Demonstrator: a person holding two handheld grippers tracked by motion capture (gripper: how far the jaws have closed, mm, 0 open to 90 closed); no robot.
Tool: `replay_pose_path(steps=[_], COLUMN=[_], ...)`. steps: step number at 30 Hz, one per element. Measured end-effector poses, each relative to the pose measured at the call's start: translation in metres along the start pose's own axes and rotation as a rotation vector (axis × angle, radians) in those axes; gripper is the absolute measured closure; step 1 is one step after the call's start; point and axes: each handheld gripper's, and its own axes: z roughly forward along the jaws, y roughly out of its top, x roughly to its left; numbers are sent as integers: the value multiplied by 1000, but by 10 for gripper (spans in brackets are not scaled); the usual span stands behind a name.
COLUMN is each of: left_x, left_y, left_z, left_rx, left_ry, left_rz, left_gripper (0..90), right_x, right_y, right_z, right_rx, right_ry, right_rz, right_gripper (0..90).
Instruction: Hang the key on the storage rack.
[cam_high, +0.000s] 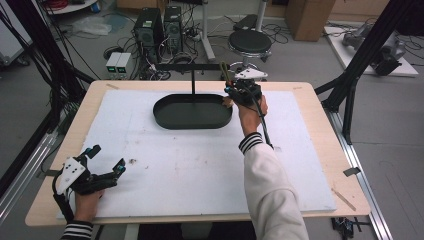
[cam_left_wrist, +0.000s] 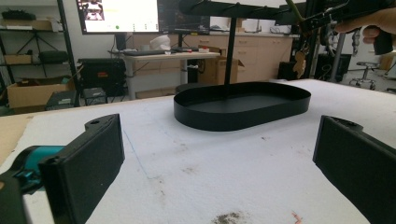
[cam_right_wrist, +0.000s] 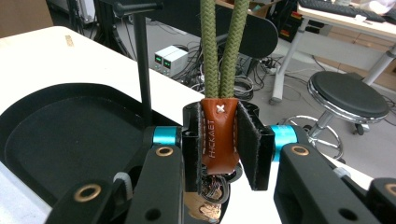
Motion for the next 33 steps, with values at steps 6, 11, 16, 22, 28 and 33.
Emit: replay_pose_path(steps=[6, 11, 16, 22, 28, 33], left_x=[0, 0, 0, 0, 0, 0], left_y=[0, 0, 0, 0, 0, 0], left_z=[0, 0, 0, 0, 0, 0], left_rx=[0, 1, 0, 1, 1, 0], left_ry=[0, 0, 0, 0, 1, 1], left_rz=[0, 0, 1, 0, 0, -1], left_gripper=[24, 24, 24, 24, 24, 24], right_x=[0, 1, 4, 4, 5, 5], right_y=[0, 0, -1, -2, -4, -6], right_z=[1, 2, 4, 7, 10, 16], right_rx=[-9, -10, -4, 1, 11, 26], right_ry=[1, 8, 8, 5, 4, -1], right_rz=[9, 13, 10, 10, 16, 29], right_gripper=[725, 725, 725, 725, 725, 725])
